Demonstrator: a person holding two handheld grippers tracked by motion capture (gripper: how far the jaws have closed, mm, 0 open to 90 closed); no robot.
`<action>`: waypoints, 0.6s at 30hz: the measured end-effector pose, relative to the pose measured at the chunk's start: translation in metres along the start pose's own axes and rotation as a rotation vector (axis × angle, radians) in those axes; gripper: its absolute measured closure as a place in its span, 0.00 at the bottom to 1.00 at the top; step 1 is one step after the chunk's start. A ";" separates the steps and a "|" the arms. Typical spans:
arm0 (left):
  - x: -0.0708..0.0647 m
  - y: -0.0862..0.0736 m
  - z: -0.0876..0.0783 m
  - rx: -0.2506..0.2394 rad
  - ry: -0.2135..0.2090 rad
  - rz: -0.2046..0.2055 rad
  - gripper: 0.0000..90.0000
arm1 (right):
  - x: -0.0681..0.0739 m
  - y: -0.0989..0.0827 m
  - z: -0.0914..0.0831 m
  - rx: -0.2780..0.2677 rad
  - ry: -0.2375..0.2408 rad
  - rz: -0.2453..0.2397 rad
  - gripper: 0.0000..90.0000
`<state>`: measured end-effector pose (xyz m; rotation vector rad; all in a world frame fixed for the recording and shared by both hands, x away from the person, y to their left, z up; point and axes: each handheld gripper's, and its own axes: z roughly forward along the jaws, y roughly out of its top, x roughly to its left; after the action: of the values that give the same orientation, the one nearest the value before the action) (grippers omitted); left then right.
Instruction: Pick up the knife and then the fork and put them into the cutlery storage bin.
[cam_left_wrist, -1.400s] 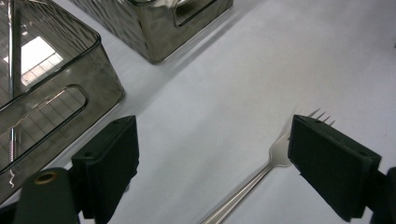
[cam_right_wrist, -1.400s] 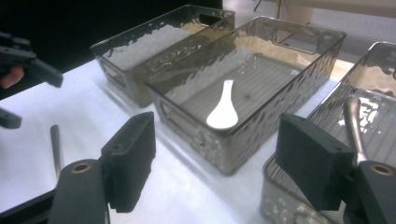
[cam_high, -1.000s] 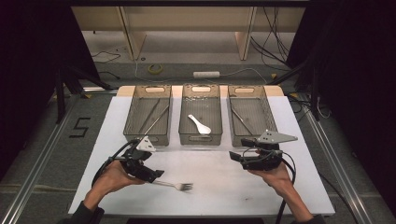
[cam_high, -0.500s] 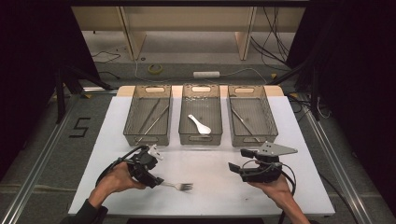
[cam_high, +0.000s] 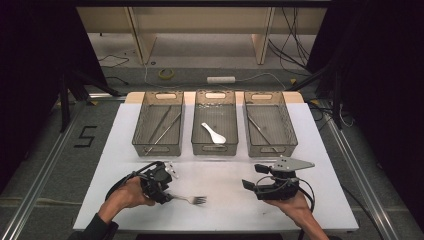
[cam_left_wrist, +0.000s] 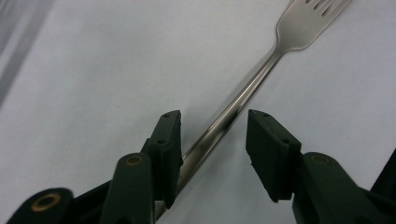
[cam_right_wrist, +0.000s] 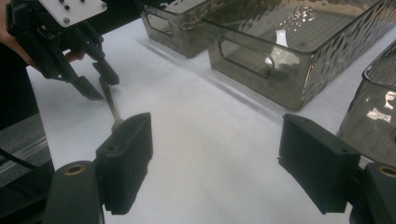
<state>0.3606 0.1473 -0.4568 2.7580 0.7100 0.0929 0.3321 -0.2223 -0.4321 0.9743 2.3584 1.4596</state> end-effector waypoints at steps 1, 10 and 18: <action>0.000 0.000 0.000 0.000 -0.003 -0.001 0.63 | 0.000 0.000 0.000 0.002 0.000 -0.001 0.30; 0.000 0.002 0.006 0.024 -0.008 0.019 0.70 | 0.001 0.000 0.001 0.006 0.006 0.002 0.30; -0.002 0.004 0.007 0.058 -0.002 0.054 0.71 | 0.001 0.000 0.001 0.003 0.005 0.001 0.30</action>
<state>0.3617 0.1409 -0.4620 2.8323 0.6469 0.0818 0.3316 -0.2211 -0.4319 0.9742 2.3643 1.4614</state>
